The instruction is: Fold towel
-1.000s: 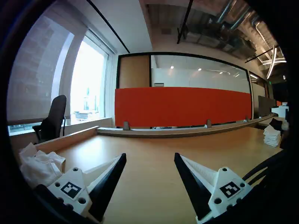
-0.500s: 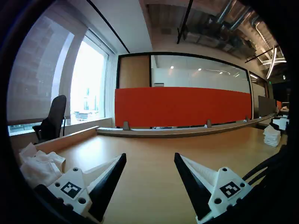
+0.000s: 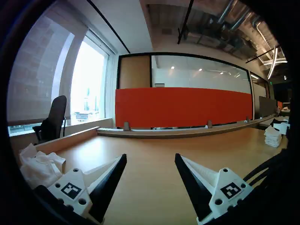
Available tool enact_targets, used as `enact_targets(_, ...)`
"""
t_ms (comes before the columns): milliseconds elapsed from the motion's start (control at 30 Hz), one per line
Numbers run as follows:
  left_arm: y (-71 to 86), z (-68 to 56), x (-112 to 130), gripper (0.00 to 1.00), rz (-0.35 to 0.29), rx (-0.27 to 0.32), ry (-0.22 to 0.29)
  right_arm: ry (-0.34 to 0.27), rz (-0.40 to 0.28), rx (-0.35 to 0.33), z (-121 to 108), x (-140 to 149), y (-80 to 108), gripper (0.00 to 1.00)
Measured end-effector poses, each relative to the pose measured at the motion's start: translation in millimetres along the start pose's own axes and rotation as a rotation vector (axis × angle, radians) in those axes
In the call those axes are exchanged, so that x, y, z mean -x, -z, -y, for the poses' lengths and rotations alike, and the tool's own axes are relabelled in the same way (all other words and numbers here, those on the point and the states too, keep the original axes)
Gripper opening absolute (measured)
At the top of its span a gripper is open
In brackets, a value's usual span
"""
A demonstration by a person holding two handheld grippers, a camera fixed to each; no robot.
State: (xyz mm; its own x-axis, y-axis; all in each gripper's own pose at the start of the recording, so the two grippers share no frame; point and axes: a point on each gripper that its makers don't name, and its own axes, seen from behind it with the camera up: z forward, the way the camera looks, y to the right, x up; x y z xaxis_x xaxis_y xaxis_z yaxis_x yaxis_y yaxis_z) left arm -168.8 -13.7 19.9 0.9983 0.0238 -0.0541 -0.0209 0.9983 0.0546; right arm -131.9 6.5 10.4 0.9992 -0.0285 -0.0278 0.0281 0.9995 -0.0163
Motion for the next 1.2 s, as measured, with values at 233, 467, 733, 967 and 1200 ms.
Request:
enact_targets(233,0.3,0.0,0,0.95,0.000,0.000,0.000,0.013,0.004,-0.001,4,5,-0.1,0.91)
enact_targets(467,0.3,-0.3,0,0.95,0.000,0.000,0.000,0.016,0.009,0.005,1,11,1.6,0.91)
enact_targets(733,0.6,-0.2,0,0.95,0.000,0.000,0.000,0.002,0.007,0.002,3,11,2.4,0.91)
enact_targets(967,0.8,-0.3,0,0.95,0.000,0.000,0.000,-0.006,-0.005,0.003,2,8,4.9,0.91)
enact_targets(1200,1.1,-0.4,0,0.95,0.000,0.000,0.000,-0.008,-0.007,0.000,1,7,6.5,0.91)
